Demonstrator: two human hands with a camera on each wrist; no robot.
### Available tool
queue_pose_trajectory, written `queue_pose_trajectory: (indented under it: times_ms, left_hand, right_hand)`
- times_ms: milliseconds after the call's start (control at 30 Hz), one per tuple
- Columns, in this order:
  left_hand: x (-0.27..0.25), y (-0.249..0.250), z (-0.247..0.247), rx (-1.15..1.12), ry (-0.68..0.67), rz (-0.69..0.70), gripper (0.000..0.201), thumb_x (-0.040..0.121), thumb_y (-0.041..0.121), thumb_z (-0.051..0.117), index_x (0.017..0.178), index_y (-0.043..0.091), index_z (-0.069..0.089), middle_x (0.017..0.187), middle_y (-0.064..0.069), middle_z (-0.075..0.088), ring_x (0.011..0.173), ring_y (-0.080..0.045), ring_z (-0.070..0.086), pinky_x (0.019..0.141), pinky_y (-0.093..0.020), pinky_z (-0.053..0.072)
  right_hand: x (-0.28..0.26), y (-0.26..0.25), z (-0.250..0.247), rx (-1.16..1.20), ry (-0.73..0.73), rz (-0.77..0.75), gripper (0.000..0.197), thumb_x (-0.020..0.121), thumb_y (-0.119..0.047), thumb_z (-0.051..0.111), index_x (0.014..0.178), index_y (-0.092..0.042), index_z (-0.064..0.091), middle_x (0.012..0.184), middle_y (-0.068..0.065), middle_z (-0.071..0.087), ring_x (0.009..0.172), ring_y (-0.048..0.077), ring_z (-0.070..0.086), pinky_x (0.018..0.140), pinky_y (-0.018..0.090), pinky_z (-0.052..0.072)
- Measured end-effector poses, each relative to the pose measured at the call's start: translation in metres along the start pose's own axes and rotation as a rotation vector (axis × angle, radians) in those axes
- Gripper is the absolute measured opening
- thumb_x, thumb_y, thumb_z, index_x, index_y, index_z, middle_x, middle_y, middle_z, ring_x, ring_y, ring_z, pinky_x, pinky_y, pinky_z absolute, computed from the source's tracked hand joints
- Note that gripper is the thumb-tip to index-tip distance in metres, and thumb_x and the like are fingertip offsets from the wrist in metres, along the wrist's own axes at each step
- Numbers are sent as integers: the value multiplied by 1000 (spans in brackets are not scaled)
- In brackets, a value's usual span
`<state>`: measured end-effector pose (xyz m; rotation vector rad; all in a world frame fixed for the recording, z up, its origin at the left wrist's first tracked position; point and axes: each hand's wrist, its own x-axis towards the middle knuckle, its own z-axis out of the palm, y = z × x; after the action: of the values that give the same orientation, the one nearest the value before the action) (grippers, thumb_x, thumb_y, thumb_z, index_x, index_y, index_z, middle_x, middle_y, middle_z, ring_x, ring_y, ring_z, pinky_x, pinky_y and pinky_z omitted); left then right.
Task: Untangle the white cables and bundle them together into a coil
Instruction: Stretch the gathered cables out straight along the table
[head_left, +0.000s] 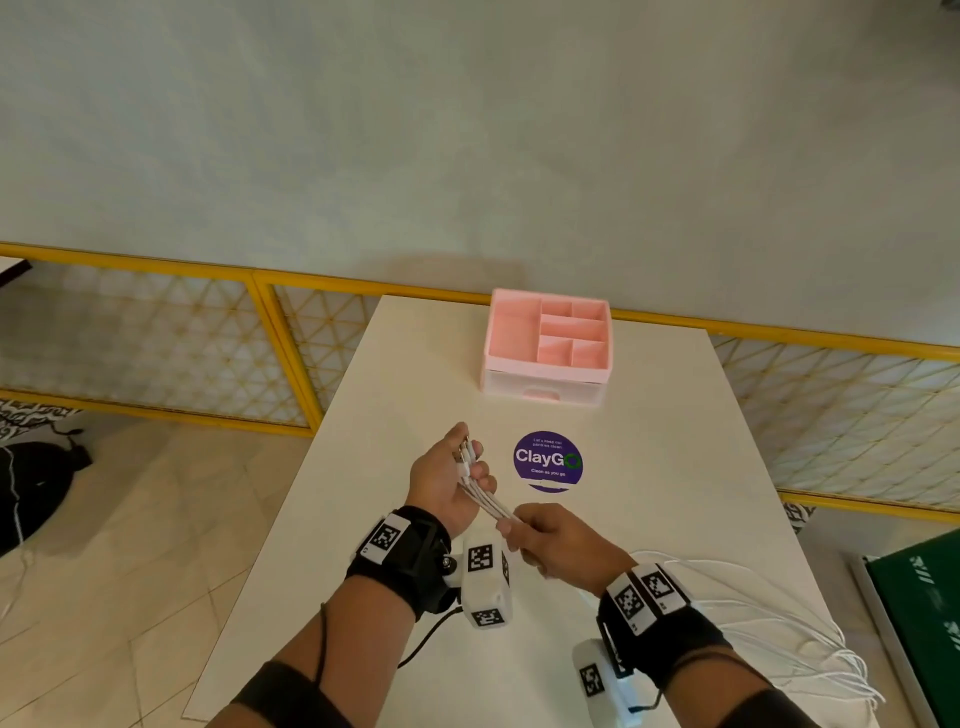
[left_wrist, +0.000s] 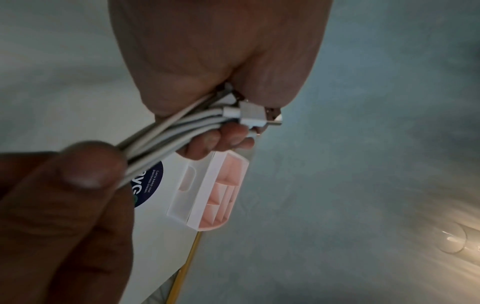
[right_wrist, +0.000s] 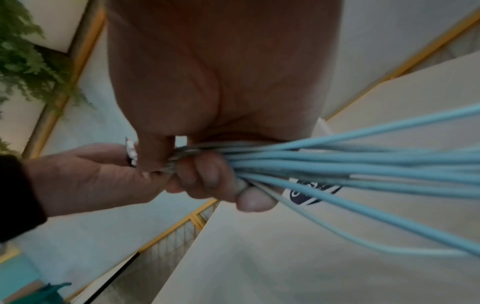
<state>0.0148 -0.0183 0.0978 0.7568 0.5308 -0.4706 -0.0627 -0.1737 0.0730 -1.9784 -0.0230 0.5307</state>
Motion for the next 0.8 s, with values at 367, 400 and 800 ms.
queue_pose_trajectory:
  times_ms: [367,400,800]
  left_hand:
    - [-5,0,7,63,-10,171,12,93,4,66,88,10,56,73,-6,49,48,-14,41,46,-27,41]
    - [-6,0,7,40,-13,162,11,94,6,65,88,10,57,73,-6,49,48,-14,42,46,-27,41]
    - [-9,20,-4,1144,-263,725,22,102,12,53,113,21,69,120,1,69,114,-16,63,105,-38,47]
  right_hand:
    - [-4,-4,-3,-413,127,-103,48,100,-59,38,86,-15,52,68,-3,54,60,11,48,62,35,41]
    - [-5,-4,-5,-418,115,-105,47,100,-58,37,85,-16,51,68,-4,53,61,11,48,63,36,42]
    - [-20,-42,-50,-387,-118,168,41,101,-47,45,74,-18,54,62,-3,51,48,11,41,53,27,36]
